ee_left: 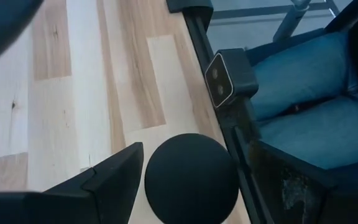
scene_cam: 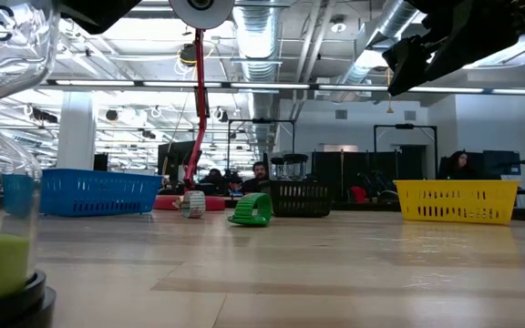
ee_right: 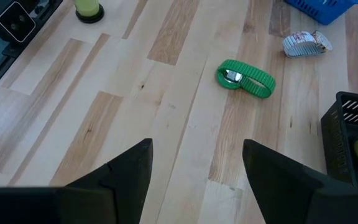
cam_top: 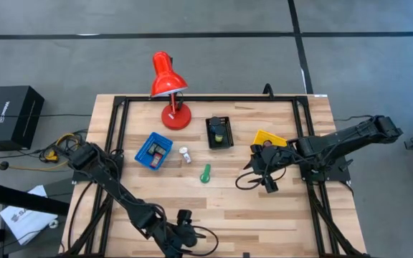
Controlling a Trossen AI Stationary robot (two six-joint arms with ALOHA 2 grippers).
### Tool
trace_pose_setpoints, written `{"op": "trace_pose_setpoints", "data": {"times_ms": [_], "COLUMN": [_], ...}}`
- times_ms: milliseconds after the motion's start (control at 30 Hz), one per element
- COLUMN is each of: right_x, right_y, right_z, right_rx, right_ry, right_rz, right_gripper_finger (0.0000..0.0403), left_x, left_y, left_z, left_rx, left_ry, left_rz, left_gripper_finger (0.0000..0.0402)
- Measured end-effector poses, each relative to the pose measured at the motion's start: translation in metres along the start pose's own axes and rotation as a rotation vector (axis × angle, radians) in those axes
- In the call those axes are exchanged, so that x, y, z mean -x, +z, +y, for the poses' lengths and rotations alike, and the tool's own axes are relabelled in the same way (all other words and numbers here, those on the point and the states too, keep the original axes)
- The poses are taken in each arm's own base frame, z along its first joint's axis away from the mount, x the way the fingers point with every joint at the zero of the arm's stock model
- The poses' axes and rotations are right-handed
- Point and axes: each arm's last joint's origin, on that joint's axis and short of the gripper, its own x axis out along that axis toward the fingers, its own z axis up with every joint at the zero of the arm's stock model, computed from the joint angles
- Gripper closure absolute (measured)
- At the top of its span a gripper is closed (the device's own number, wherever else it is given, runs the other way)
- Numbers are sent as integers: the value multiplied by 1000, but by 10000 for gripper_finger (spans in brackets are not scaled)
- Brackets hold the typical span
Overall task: Pick & Place Office items
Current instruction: Put the yellow hourglass into the black basket
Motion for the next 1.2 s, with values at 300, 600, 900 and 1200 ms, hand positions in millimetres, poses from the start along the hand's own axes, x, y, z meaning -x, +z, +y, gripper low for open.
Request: {"op": "trace_pose_setpoints", "data": {"times_ms": [300, 600, 900, 1200], "right_x": [0, 0, 0, 0], "right_y": [0, 0, 0, 0], "right_z": [0, 0, 0, 0], "right_rx": [0, 0, 0, 0], "right_ry": [0, 0, 0, 0], "right_rz": [0, 0, 0, 0], "right_gripper_finger": [163, 163, 163, 163], "left_x": [0, -6, -7, -8], "left_y": [0, -14, -13, -11], "left_z": [1, 6, 8, 10], "left_rx": [-13, -28, -21, -14], "left_ry": [6, 13, 8, 9], "left_rz": [7, 33, 15, 8], "left_gripper_finger": [117, 117, 117, 145]}}
